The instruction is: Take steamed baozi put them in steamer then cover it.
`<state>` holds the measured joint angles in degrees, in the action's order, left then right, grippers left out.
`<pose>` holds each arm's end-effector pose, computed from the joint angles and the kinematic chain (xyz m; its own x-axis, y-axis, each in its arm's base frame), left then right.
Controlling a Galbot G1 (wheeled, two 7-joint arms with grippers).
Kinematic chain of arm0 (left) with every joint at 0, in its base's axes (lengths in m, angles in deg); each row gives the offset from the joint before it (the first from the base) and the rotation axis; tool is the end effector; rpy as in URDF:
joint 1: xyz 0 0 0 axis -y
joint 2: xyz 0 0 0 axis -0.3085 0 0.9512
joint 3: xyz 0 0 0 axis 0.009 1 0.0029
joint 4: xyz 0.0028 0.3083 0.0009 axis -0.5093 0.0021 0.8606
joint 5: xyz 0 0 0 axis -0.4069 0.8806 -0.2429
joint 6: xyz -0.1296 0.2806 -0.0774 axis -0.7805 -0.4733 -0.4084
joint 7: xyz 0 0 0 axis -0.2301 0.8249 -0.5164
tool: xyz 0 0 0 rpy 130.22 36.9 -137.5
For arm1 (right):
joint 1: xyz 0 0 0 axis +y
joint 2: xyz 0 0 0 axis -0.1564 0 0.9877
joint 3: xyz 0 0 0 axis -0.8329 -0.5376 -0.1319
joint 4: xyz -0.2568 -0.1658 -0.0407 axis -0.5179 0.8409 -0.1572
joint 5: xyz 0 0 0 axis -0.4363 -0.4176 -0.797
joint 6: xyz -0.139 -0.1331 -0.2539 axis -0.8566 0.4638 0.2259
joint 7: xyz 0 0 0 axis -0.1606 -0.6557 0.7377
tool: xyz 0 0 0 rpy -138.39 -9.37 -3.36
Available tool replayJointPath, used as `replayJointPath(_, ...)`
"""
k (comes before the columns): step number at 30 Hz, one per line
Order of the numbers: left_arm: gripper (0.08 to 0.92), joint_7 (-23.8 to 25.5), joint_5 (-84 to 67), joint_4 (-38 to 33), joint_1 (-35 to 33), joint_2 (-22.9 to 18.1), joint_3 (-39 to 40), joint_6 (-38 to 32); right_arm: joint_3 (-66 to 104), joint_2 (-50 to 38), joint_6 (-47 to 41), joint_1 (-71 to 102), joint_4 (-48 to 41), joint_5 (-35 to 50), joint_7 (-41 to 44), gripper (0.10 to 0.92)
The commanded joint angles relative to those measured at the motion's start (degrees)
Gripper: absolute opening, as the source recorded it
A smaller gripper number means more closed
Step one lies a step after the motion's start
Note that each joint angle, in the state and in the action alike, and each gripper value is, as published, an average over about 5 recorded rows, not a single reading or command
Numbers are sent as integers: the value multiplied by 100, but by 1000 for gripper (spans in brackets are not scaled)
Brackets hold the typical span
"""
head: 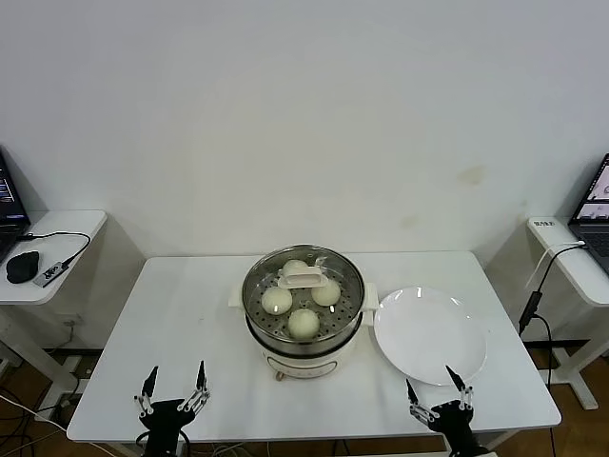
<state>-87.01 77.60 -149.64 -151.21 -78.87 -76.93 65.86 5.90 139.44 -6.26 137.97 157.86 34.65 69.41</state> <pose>0.1014 0.0246 -0.2916 -0.9819 -0.1286 0.1393 -0.1307 0.9914 -0.0066 0.1125 -0.0783 -0.3241 -0.9704 -0.1406 0.1965 -0.1831 0.9585 -0.2185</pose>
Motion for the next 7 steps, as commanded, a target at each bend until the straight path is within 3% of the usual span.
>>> replayJointPath(1, 823, -23, -391, 143, -230, -143, -46, -133, -192, -24, -318, 191, 425, 406, 36, 823)
replayJointPath(7, 823, 123, -111, 143, -222, -172, -13, -119, -136, 8, -535, 187, 482, 465, -46, 823)
